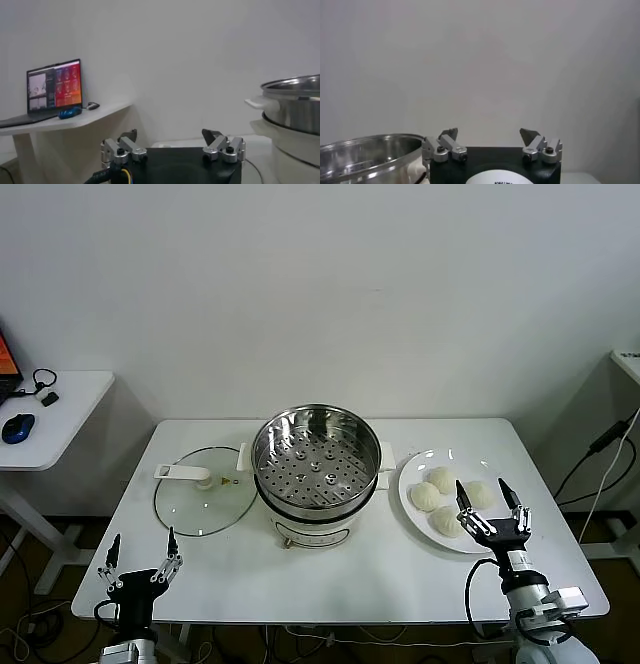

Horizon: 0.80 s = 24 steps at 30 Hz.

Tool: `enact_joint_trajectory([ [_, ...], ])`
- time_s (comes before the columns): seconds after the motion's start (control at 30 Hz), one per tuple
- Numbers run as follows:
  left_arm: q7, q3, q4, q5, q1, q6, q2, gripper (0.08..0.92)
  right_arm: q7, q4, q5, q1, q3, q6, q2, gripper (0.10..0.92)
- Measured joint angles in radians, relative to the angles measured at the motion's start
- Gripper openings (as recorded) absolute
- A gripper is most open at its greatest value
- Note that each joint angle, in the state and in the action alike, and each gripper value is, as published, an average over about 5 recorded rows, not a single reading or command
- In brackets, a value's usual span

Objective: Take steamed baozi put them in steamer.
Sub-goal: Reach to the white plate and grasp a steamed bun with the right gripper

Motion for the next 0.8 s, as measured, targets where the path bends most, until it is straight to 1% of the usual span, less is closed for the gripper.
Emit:
enact_joint_trajectory([
  [0.17, 0.003, 0.003, 0.001, 0.007, 0.002, -0.005, 0.000, 0.823, 0.013, -0.023, -0.021, 0.036, -0.008, -0.068, -0.038, 0.823],
  [0.33, 0.005, 0.008, 0.002, 0.011, 0.001, -0.011, 0.000, 0.823, 0.016, -0.073, -0.030, 0.116, -0.026, -0.172, -0.116, 0.823],
  [0.53, 0.013, 0.014, 0.007, 0.014, 0.003, -0.021, 0.000, 0.823, -0.027, -0.138, -0.028, 0.245, -0.072, -0.320, -0.261, 0.823],
  [0.8, 0.028, 0.027, 0.008, 0.028, 0.003, -0.040, 0.000, 0.823, -0.134, -0.222, -0.035, 0.471, -0.219, -0.520, -0.470, 0.823],
])
